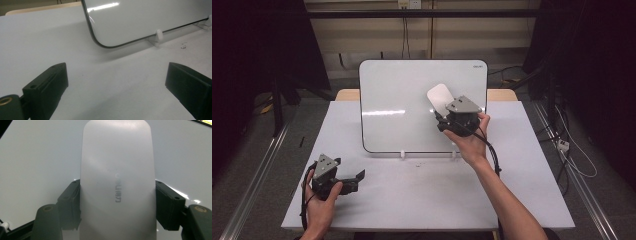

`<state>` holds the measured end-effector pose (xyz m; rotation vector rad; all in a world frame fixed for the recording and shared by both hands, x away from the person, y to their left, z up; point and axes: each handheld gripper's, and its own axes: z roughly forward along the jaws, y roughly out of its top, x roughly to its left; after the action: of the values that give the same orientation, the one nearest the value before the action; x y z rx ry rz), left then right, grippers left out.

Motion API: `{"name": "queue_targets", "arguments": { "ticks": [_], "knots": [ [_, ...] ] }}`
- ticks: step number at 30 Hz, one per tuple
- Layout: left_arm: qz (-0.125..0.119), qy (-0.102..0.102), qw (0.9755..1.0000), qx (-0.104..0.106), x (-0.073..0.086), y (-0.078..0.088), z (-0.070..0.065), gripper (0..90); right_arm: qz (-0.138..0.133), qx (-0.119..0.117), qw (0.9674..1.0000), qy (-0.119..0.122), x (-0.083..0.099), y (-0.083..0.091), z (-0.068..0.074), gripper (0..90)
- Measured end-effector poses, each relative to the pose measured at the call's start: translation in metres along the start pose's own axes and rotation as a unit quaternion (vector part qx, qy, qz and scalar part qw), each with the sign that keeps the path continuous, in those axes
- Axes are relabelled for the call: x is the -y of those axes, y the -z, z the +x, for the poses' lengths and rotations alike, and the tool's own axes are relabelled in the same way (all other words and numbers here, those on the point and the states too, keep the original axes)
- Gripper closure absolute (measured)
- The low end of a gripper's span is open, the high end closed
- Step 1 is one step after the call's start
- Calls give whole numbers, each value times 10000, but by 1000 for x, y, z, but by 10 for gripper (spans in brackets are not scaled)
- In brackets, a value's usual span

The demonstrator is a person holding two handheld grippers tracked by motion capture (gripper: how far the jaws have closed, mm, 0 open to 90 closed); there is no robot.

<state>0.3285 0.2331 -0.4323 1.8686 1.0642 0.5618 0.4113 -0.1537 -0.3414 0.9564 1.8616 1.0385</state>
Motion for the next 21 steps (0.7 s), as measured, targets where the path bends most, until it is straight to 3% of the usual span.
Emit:
{"name": "queue_targets", "arguments": {
  "ticks": [21],
  "knots": [
    [-27,39,10000,-29,-2,1,-2,45,133,244,9995,-155,25,24,-25,321]
  ]
}}
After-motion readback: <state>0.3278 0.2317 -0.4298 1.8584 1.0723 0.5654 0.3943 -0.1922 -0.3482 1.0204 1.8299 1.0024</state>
